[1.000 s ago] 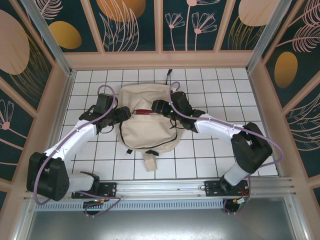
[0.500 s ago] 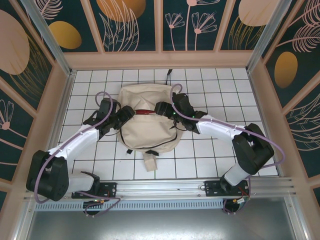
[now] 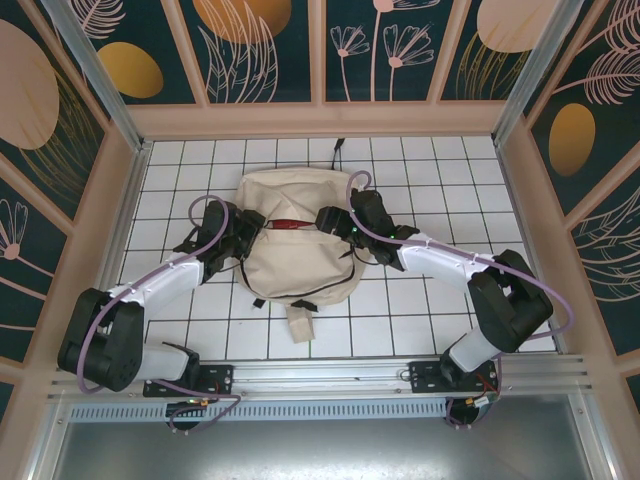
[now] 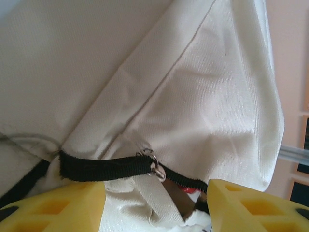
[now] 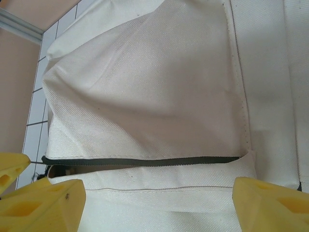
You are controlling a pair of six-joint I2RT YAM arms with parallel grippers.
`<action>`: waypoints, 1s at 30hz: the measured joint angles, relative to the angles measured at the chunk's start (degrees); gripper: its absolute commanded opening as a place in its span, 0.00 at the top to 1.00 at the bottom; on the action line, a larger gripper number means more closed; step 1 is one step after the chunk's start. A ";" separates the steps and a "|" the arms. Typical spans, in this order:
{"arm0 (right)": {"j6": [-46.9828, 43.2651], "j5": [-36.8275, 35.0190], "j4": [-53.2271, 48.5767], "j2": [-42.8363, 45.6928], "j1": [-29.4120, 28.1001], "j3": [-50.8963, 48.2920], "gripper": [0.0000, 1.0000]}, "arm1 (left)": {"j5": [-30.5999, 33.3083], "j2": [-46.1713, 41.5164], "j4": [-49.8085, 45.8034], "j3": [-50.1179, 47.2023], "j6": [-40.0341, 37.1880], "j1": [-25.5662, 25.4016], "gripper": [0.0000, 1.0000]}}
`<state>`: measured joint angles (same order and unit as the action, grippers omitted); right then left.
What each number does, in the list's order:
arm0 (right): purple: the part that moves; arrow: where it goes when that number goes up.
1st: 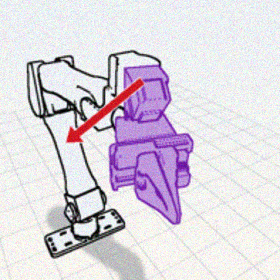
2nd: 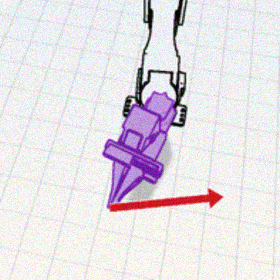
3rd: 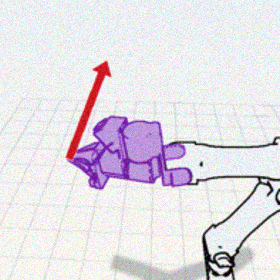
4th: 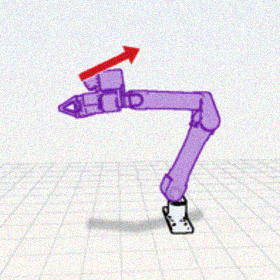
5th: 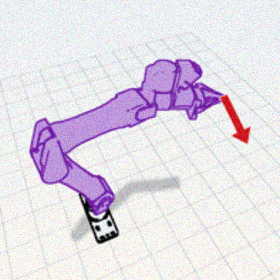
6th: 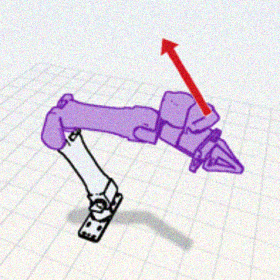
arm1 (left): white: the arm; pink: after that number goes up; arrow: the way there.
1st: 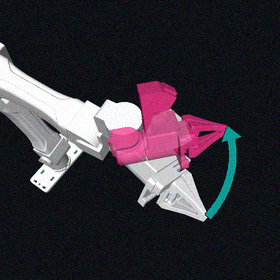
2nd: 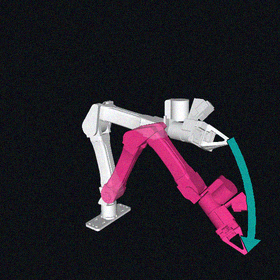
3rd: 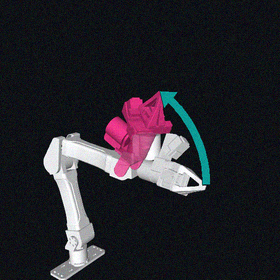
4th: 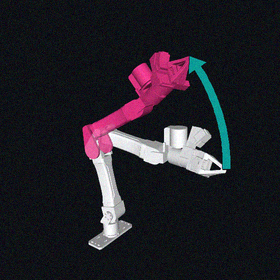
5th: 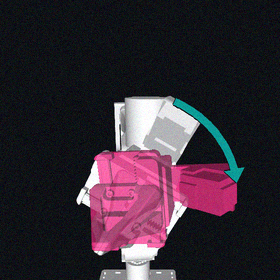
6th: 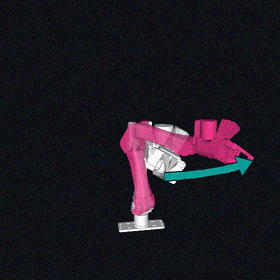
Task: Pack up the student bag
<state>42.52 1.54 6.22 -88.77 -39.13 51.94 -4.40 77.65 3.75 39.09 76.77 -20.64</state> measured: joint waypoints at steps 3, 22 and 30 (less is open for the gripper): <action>0.00 0.02 0.02 0.02 0.07 0.00 0.20 | 2.95 0.15 0.00 0.00 -0.04 0.00 0.57; 0.46 0.00 -0.07 0.76 0.11 0.00 0.21 | 7.69 4.83 0.44 3.30 -3.17 0.46 0.91; 0.87 -0.02 -0.09 1.53 0.15 0.00 0.21 | 6.58 6.67 0.57 6.08 -8.00 0.66 1.00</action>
<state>43.40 1.52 6.13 -87.24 -38.98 51.94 2.17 84.31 4.32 45.17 68.77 -19.99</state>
